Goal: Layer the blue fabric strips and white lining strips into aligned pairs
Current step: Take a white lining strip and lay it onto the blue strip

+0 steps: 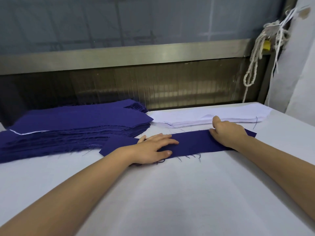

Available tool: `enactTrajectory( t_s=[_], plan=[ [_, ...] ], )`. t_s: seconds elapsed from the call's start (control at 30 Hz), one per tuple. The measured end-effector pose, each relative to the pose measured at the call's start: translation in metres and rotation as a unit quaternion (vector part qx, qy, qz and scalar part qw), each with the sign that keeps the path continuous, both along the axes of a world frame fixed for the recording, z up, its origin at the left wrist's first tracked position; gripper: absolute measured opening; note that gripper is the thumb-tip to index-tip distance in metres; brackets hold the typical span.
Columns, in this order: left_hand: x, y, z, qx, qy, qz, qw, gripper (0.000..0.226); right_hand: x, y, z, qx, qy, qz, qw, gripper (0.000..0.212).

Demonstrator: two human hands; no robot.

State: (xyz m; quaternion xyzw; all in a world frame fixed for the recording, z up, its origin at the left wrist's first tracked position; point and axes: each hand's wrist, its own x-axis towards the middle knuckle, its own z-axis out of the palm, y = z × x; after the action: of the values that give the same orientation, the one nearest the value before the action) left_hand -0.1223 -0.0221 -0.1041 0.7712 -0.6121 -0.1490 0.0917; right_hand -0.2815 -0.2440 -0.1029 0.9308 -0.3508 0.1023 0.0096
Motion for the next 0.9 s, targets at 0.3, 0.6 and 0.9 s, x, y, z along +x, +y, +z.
enactTrajectory(
  t_s=[0.3, 0.6, 0.9],
  plan=[
    [0.013, -0.006, 0.000, -0.017, -0.033, 0.060, 0.998, 0.053, 0.043, 0.004, 0.016, -0.131, -0.037, 0.166, 0.977, 0.038],
    [0.004, -0.023, -0.006, -0.029, -0.060, 0.051, 0.996, 0.054, 0.089, 0.020, 0.015, -0.155, -0.018, 0.235, 0.959, 0.030],
    [0.012, -0.034, -0.001, -0.143, -0.050, 0.106, 0.983, 0.044, 0.094, 0.021, 0.016, -0.006, -0.142, 0.201, 0.969, 0.018]
  ],
)
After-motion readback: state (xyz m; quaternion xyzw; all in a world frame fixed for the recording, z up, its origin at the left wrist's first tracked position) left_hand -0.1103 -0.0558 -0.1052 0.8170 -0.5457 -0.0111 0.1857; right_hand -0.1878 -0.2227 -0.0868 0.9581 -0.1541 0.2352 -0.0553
